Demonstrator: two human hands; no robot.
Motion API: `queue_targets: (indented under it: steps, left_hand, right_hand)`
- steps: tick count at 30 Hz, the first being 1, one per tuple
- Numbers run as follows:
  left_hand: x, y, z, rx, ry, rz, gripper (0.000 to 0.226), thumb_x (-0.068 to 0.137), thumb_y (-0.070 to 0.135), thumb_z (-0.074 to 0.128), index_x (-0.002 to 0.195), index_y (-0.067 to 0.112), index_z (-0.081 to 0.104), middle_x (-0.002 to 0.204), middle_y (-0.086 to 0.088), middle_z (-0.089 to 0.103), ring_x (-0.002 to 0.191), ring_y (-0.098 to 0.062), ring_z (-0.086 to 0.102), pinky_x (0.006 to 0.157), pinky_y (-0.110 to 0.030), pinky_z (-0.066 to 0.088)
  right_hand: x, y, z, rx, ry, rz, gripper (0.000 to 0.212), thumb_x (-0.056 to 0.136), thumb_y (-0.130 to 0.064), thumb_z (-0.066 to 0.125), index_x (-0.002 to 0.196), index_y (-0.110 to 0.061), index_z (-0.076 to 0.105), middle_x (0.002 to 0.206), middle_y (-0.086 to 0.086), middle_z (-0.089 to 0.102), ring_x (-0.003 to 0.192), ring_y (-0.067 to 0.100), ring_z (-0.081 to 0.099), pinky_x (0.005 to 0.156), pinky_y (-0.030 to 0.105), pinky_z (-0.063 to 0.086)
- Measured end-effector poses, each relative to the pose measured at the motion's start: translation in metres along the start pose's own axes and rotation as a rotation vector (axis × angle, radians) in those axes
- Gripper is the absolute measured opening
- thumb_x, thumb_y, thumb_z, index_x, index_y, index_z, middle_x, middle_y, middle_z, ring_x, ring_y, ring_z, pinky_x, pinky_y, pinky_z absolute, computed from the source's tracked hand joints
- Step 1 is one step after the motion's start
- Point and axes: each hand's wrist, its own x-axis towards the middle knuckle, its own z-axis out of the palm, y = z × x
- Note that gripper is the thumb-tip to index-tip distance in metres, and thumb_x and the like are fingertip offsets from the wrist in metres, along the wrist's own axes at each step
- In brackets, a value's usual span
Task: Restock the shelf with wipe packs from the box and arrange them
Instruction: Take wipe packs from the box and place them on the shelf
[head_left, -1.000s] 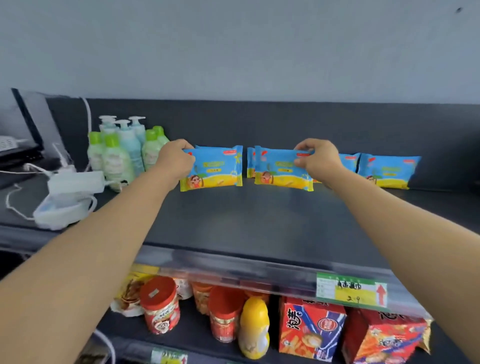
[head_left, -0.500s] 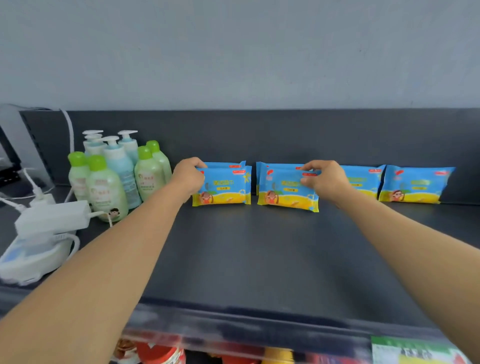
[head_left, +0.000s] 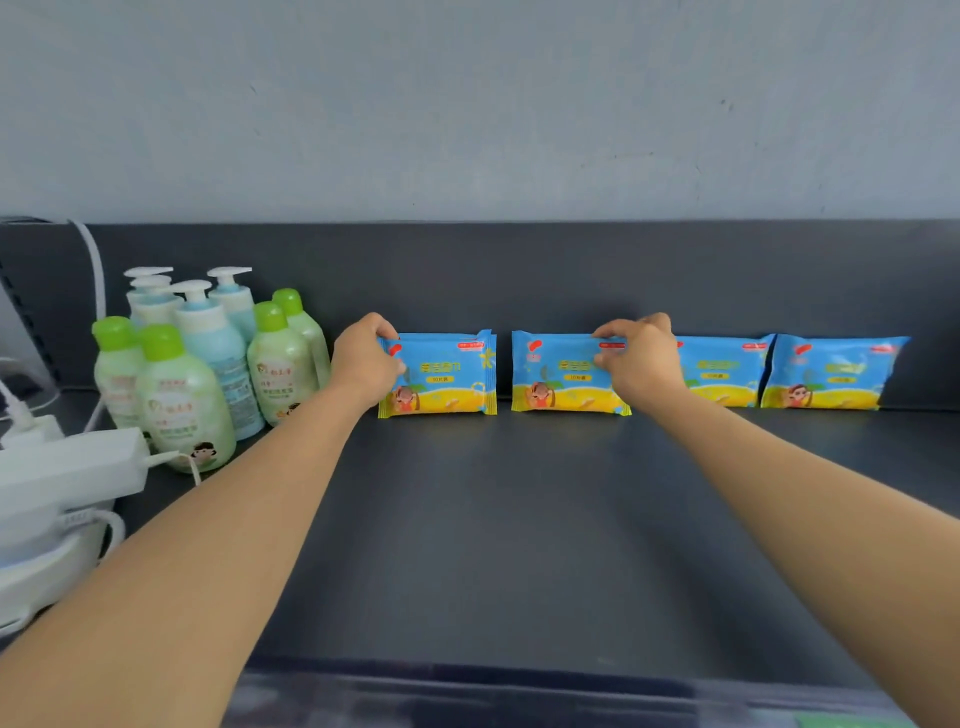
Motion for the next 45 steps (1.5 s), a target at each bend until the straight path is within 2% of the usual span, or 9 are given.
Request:
queue_targets:
  steps: [10,17,20,24,27,31,35,42,45]
  left_hand:
    - [0.002,0.003,0.008,0.056,0.041,-0.030,0.035,0.086,-0.003,0.062,0.118,0.008,0.051,0.125,-0.012,0.051,0.114,-0.026,0.055,0.083,-0.035,0.055]
    - [-0.007,0.009,0.008,0.158,0.051,-0.005,0.046,0.087,-0.002,0.061,0.128,0.006,0.042,0.130,-0.016,0.042,0.116,-0.030,0.051,0.091,-0.035,0.048]
    - [-0.016,0.018,0.007,0.225,0.119,0.041,0.044,0.087,-0.003,0.059,0.127,0.005,0.043,0.130,-0.016,0.040,0.118,-0.031,0.046,0.093,-0.037,0.045]
    - [-0.032,0.041,0.005,0.240,0.108,0.143,0.036,0.089,-0.002,0.053,0.123,0.007,0.049,0.128,-0.013,0.044,0.116,-0.028,0.048,0.091,-0.036,0.046]
    - [-0.046,0.065,0.002,0.198,0.037,0.240,0.031,0.091,0.000,0.052,0.121,0.009,0.053,0.126,-0.010,0.050,0.114,-0.022,0.052,0.083,-0.028,0.043]
    - [-0.075,0.110,0.006,0.136,-0.109,0.361,0.026,0.090,0.003,0.055,0.115,0.010,0.058,0.116,-0.006,0.059,0.101,-0.020,0.058,0.083,-0.029,0.046]
    - [-0.114,0.155,0.023,0.094,-0.287,0.516,0.020,0.086,0.008,0.061,0.106,0.012,0.064,0.110,-0.004,0.064,0.103,-0.020,0.059,0.084,-0.031,0.047]
    - [-0.217,0.230,0.074,-0.060,-0.713,0.811,0.007,0.080,0.017,0.070,0.086,0.019,0.066,0.086,0.001,0.065,0.066,-0.011,0.054,0.058,-0.019,0.040]
    - [-0.276,0.253,0.103,-0.134,-0.892,0.919,0.006,0.080,0.018,0.070,0.084,0.021,0.066,0.076,0.006,0.061,0.072,-0.009,0.056,0.059,-0.014,0.040]
  right_hand:
    - [-0.006,-0.002,0.003,0.002,0.017,-0.034,0.035,0.090,-0.010,0.061,0.123,-0.020,0.056,0.129,0.007,0.037,0.114,0.028,0.048,0.096,0.040,0.050]
    - [-0.011,-0.004,-0.002,-0.008,0.047,-0.051,0.044,0.091,-0.011,0.059,0.133,-0.018,0.048,0.135,0.008,0.037,0.123,0.028,0.041,0.101,0.038,0.045]
    - [-0.015,-0.007,-0.008,-0.008,0.103,-0.082,0.042,0.093,-0.012,0.055,0.134,-0.016,0.046,0.138,0.009,0.038,0.128,0.025,0.035,0.104,0.039,0.040]
    - [-0.021,-0.012,-0.016,0.042,0.118,-0.126,0.037,0.093,-0.010,0.053,0.130,-0.013,0.050,0.135,0.007,0.046,0.125,0.022,0.043,0.098,0.036,0.043]
    - [-0.030,-0.016,-0.025,0.093,0.134,-0.156,0.032,0.094,-0.009,0.050,0.125,-0.012,0.055,0.129,0.005,0.055,0.120,0.021,0.049,0.095,0.030,0.042]
    - [-0.051,-0.015,-0.046,0.126,0.126,-0.177,0.028,0.094,-0.010,0.048,0.120,-0.011,0.059,0.121,0.003,0.061,0.113,0.021,0.055,0.094,0.030,0.047]
    - [-0.076,0.001,-0.078,0.080,0.192,-0.160,0.025,0.091,-0.010,0.051,0.113,-0.012,0.064,0.114,0.002,0.065,0.111,0.017,0.055,0.085,0.020,0.037]
    - [-0.160,0.081,-0.162,-0.009,0.392,0.033,0.020,0.086,-0.008,0.057,0.101,-0.012,0.070,0.098,-0.001,0.070,0.086,0.007,0.055,0.079,0.019,0.042]
    - [-0.219,0.129,-0.206,-0.083,0.493,0.162,0.018,0.086,-0.009,0.058,0.099,-0.014,0.070,0.091,-0.007,0.067,0.086,0.005,0.056,0.073,0.010,0.040]
